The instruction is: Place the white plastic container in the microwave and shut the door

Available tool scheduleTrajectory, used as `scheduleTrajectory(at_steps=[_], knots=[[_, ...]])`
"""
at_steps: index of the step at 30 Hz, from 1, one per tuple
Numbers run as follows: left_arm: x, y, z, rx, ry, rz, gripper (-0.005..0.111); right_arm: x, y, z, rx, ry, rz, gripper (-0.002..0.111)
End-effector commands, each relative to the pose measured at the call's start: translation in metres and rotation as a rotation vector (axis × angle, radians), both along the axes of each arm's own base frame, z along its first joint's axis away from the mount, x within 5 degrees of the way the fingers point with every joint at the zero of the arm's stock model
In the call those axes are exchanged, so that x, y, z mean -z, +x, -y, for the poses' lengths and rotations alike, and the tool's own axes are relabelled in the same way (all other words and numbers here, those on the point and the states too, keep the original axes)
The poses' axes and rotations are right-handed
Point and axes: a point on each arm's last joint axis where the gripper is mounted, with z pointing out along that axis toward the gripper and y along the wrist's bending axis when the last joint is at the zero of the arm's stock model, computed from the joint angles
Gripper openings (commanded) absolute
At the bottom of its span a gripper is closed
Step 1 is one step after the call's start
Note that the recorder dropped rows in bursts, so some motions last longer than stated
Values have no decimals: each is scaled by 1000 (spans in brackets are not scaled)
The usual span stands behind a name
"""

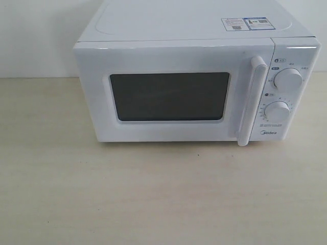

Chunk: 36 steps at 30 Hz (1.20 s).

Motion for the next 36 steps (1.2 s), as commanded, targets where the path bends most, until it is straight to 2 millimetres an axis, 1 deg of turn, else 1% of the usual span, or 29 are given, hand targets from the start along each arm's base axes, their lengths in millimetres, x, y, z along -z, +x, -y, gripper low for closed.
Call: scheduleTrajectory(at_steps=[1, 10, 12, 14, 16, 20, 24, 25, 27, 29, 31, 32, 33, 34, 35, 36], knots=[[0, -1, -1, -8, 0, 7, 4, -1, 0, 1, 7, -5, 10, 0], [0, -1, -1, -8, 0, 7, 4, -1, 0, 1, 7, -5, 10, 0], [-3, -5, -1, -7, 6, 32, 4, -1, 0, 1, 7, -5, 10, 0], [-9, -16, -5, -32, 45, 101, 4, -1, 0, 1, 8, -3, 10, 0], [-12, -32, -9, -64, 52, 177, 4, -1, 0, 1, 8, -3, 10, 0], [-9, -64, -12, -109, 51, 322, 4, -2, 0, 1, 7, -4, 18, 0], [-6, -84, -13, -131, 33, 423, 4, -1, 0, 0, 7, 0, 16, 0], [-6, -88, -13, -130, 3, 437, 4, -1, 0, 0, 7, 0, 16, 0], [-7, -93, -12, -115, -132, 437, 4, -1, 0, 0, 8, 2, 16, 0], [-9, -97, -9, -73, -416, 384, 4, -1, 0, 0, 8, 2, 16, 0], [-10, -99, -7, -22, -706, 294, 4, -1, 0, 0, 8, 2, 16, 0], [-9, -100, -6, -14, -795, 257, 4, -1, 0, 0, 8, 2, 16, 0], [-8, -101, -6, -13, -818, 236, 4, -1, 0, 0, 7, 0, 16, 0], [-5, -101, -7, -36, -767, 229, 4, -1, 0, 0, 7, 0, 16, 0], [-2, -100, -8, -61, -682, 235, 4, -1, 0, 0, 7, 0, 16, 0], [2, -98, -10, -99, -546, 251, 4, -1, 0, 0, 7, 0, 16, 0]])
